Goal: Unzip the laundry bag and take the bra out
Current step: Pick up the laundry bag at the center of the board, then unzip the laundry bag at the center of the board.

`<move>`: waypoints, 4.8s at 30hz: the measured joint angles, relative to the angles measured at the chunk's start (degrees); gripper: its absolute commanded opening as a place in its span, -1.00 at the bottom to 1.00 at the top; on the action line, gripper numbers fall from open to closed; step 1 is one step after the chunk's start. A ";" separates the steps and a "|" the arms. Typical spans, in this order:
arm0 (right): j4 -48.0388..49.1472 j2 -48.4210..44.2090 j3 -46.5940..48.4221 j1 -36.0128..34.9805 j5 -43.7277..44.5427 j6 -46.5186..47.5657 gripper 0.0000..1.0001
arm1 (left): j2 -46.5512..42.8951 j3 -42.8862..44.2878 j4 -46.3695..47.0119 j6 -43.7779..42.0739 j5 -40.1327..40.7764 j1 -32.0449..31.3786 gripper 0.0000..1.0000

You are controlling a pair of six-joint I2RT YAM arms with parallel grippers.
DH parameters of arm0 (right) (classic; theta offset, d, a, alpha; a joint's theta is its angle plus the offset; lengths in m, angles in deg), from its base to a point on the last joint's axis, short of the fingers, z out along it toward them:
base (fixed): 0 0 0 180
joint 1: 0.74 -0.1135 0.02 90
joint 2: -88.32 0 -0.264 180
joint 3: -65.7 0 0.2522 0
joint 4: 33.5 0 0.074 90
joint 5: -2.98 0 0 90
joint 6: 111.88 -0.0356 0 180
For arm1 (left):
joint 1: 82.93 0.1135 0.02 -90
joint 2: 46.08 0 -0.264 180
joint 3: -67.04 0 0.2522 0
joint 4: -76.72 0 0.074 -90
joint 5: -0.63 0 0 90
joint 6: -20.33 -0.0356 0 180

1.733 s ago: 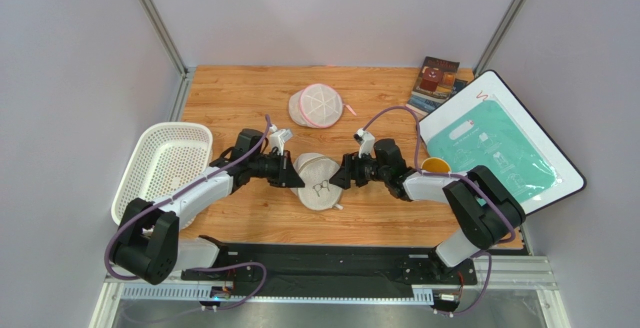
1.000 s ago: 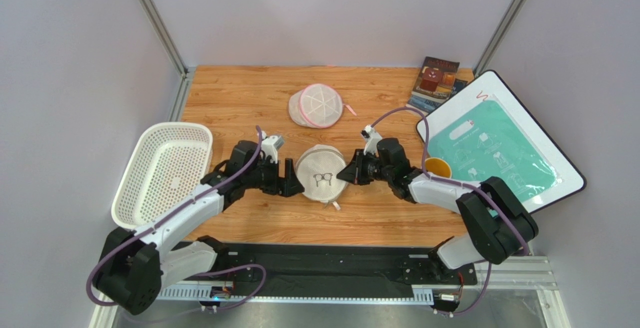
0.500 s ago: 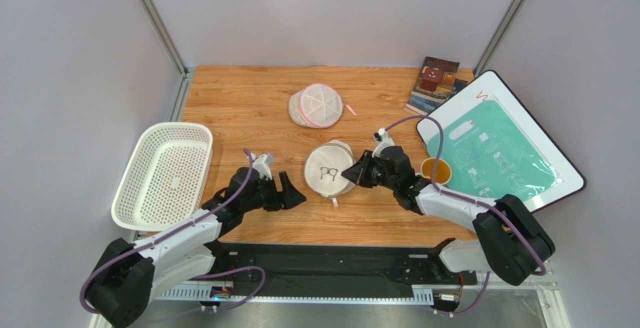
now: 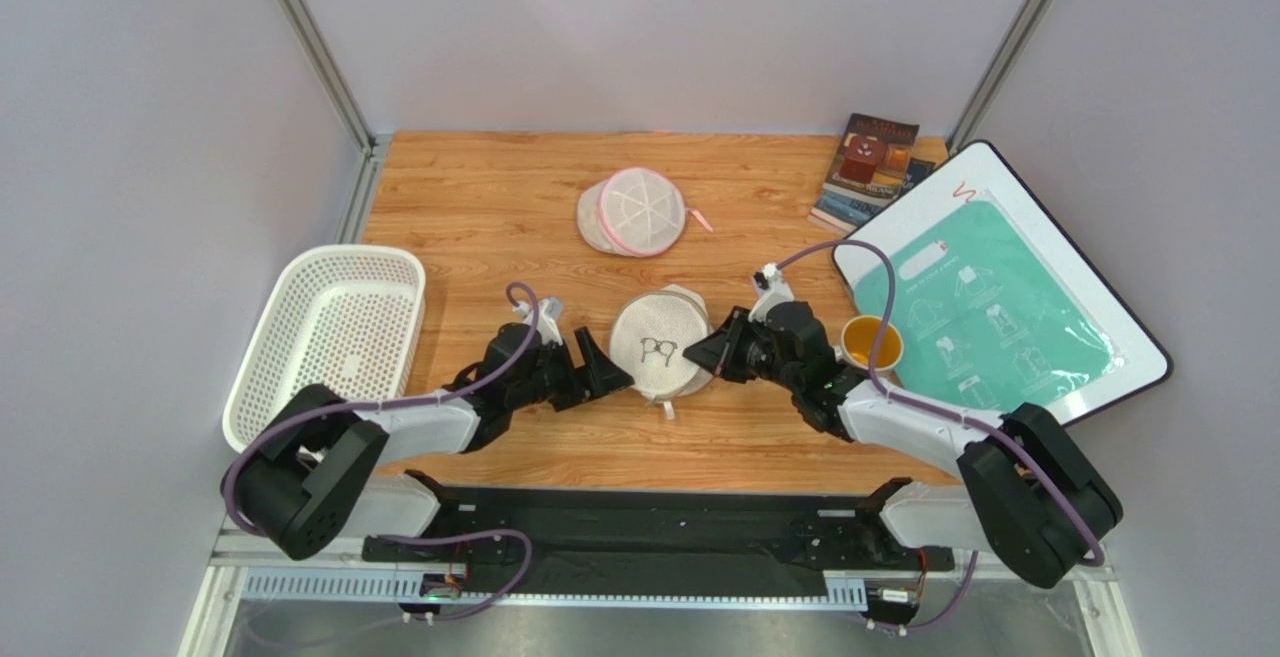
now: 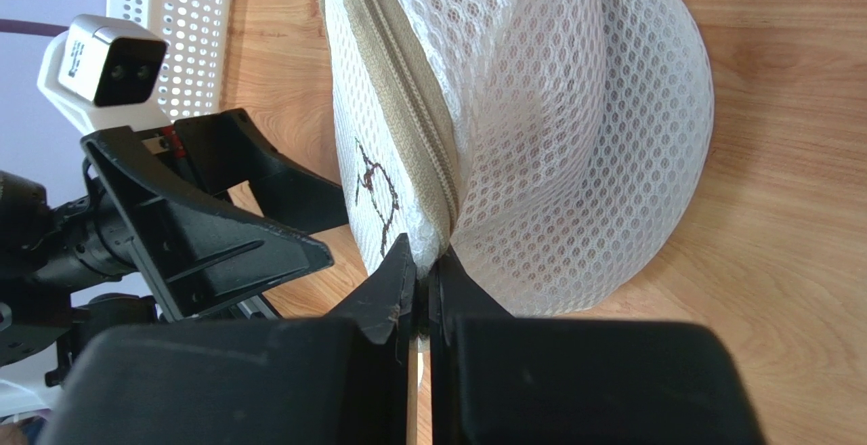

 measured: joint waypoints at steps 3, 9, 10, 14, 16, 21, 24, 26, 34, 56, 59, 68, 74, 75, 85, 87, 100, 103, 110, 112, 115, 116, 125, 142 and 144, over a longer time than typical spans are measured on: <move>0.04 -0.24 0.00 -0.02 -0.04 -0.24 -1.00 | 2.97 1.25 2.05 0.28 -0.26 0.00 0.71; 0.04 -0.35 0.00 -0.04 -0.81 -0.24 -1.00 | 6.80 1.55 6.75 1.68 -0.35 -0.04 0.47; 0.07 -0.35 0.00 -0.04 -1.03 -0.24 -1.00 | 7.45 1.73 7.41 1.92 -0.46 -0.20 0.44; 0.13 -0.35 0.00 -0.04 -1.81 -0.24 -1.00 | 9.86 3.15 9.55 2.73 -1.22 -1.14 0.09; 0.17 -0.35 0.00 -0.04 -2.12 -0.24 -1.00 | 10.78 3.52 10.97 3.28 -1.55 -1.38 -0.09; 0.15 -0.33 0.00 0.02 -2.45 -0.15 -0.96 | 11.56 3.43 12.92 4.48 -1.51 -1.33 -1.00; -0.61 0.07 0.02 0.04 -2.27 0.66 -0.12 | 11.43 3.13 14.21 5.38 -1.40 -1.27 -1.00; -3.06 0.13 0.37 -0.02 -1.55 1.60 0.24 | 11.04 2.58 14.91 5.66 -1.44 -1.29 -1.00; -20.65 -4.31 8.83 -10.69 14.25 7.58 0.38 | -1.90 -0.87 8.87 6.43 3.48 -1.57 -1.00; -24.59 12.15 22.73 -32.50 27.82 5.81 0.21 | -20.63 -2.84 -6.73 5.55 12.70 -1.92 -1.00; -24.79 13.40 23.26 -32.50 28.50 5.81 0.16 | -21.92 -3.48 -7.30 5.57 13.05 -1.92 -1.00; -24.57 16.28 24.44 -32.22 28.46 5.79 -0.03 | -23.82 -4.44 -7.80 5.68 13.53 -1.92 -1.00; -24.41 16.55 24.46 -31.28 28.30 5.35 -0.25 | -25.99 -4.79 -8.50 5.99 13.66 -1.92 -1.00; -24.35 16.55 24.46 -31.15 28.28 5.38 -0.32 | -26.08 -4.79 -8.50 6.01 13.66 -1.92 -1.00; -24.24 16.55 24.41 -30.86 28.20 5.35 -0.74 | -26.18 -4.98 -8.72 6.03 13.66 -1.92 -1.00; -24.20 16.48 24.33 -30.82 28.17 5.35 -0.72 | -26.47 -4.98 -9.03 5.95 13.66 -1.92 -1.00; -23.21 10.64 18.10 -29.59 27.12 5.14 -1.00 | -25.49 -3.06 -13.07 1.99 12.11 -1.99 -1.00; -23.21 9.25 16.31 -29.09 27.12 5.14 -1.00 | -24.83 -2.47 -13.66 1.14 11.56 -2.16 -1.00; -23.02 6.69 13.49 -27.71 26.95 5.14 -1.00 | -23.39 -1.64 -14.49 -0.46 10.23 -2.03 -1.00; -23.04 5.92 12.76 -27.36 26.93 5.14 -1.00 | -22.86 -1.64 -14.56 -0.70 9.42 -1.33 -1.00; -23.02 4.66 12.17 -27.21 26.88 5.16 -1.00 | -21.42 -1.53 -14.51 -1.33 7.41 0.33 -1.00; -23.02 4.37 12.17 -27.21 26.88 5.18 -1.00 | -20.61 -1.22 -14.62 -1.62 6.73 0.90 -0.69; -23.39 4.07 12.17 -26.86 26.93 5.14 -1.00 | -15.23 2.99 -15.72 -5.53 2.40 2.71 0.90; -23.26 6.71 13.18 -26.86 26.86 4.42 -1.00 | -22.95 -6.78 -17.38 -0.37 3.30 -4.15 0.92; -23.23 6.91 13.38 -26.86 26.80 4.31 -1.00 | -21.62 -6.78 -15.45 0.48 3.41 -4.44 0.92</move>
